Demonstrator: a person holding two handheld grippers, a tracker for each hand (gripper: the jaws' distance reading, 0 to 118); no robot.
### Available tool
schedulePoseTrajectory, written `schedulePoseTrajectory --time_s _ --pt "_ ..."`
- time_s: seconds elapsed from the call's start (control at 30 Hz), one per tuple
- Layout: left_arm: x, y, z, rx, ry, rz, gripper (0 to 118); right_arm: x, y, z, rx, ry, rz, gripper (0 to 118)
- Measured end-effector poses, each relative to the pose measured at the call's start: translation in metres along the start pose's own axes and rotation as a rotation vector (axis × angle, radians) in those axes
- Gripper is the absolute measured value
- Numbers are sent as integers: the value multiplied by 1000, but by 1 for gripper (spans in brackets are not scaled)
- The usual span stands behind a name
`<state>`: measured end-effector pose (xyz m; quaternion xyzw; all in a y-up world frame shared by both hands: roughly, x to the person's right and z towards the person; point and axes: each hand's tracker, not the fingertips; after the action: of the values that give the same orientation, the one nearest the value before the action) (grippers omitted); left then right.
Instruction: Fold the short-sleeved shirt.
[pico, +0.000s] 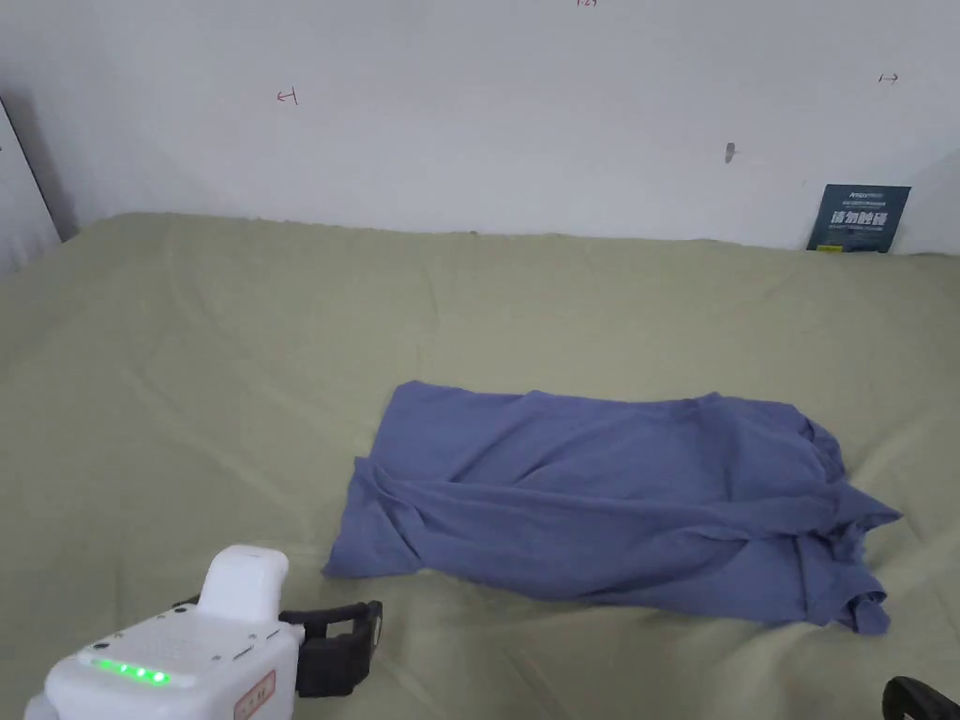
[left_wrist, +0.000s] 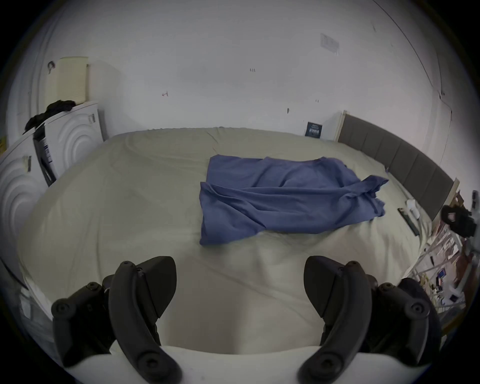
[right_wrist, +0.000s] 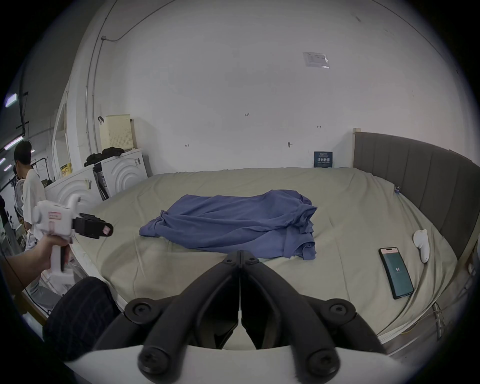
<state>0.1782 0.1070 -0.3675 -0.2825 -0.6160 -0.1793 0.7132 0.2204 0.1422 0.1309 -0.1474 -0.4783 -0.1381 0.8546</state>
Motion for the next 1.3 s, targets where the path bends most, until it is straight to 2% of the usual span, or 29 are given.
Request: schedulePoseTrajectory --time_s 0.33,0.37,0.4,0.43,0.47,0.5,0.57,0.63,0.7,0.8,0.83,0.87,0.93,0.97,1.0,1.03,1.1,1.2,1.3 --pt "-40 33 -140 -202 86 2 101 12 -3 -2 -24 -59 2 2" --pt "-37 33 -148 -223 108 -1 98 14 -4 -3 -30 -64 -7 2" --pt "-32 32 -151 -210 100 -12 88 17 -5 -4 -35 -71 -18 2" --pt "-29 31 -153 -206 89 -25 69 19 -6 -5 -41 -76 -27 2" --pt "-24 30 -155 -211 71 -45 31 21 -7 -6 -46 -82 -35 2" --pt "-12 27 -151 -220 63 -72 19 23 -8 -8 -51 -86 -43 2" --pt "1 24 -148 -193 53 -88 9 26 -9 -10 -57 -87 -54 2" --pt "2 24 -149 -202 50 -75 6 28 -10 -13 -67 -91 -57 2" --pt "-6 27 -146 -190 21 -1 5 29 -9 -15 -76 -91 -62 2" --pt "-11 35 -127 -123 -3 -24 5 36 -5 -25 -119 -83 -68 4" --pt "-11 38 -122 -124 -24 -17 5 41 -3 -32 -143 -77 -66 11" --pt "-10 41 -116 -116 -25 -16 5 46 -1 -41 -172 -72 -69 45" --pt "-3 47 -102 -100 -30 -29 5 56 2 -67 -235 -104 -59 70" --pt "-3 50 -98 -96 -34 -31 5 63 3 -84 -249 -120 -54 70" --pt "-3 52 -97 -94 -39 -31 5 72 3 -102 -272 -124 -72 105" --pt "-1 56 -94 -94 -45 -31 5 81 4 -120 -307 -109 -104 118" --pt "1 58 -92 -90 -40 -45 5 97 9 -152 -315 -97 -153 118" --pt "0 61 -91 -95 -37 -46 5 108 22 -194 -359 -199 -106 118" --pt "-3 61 -94 -101 -30 -41 5 124 17 -228 -404 -244 -107 118"
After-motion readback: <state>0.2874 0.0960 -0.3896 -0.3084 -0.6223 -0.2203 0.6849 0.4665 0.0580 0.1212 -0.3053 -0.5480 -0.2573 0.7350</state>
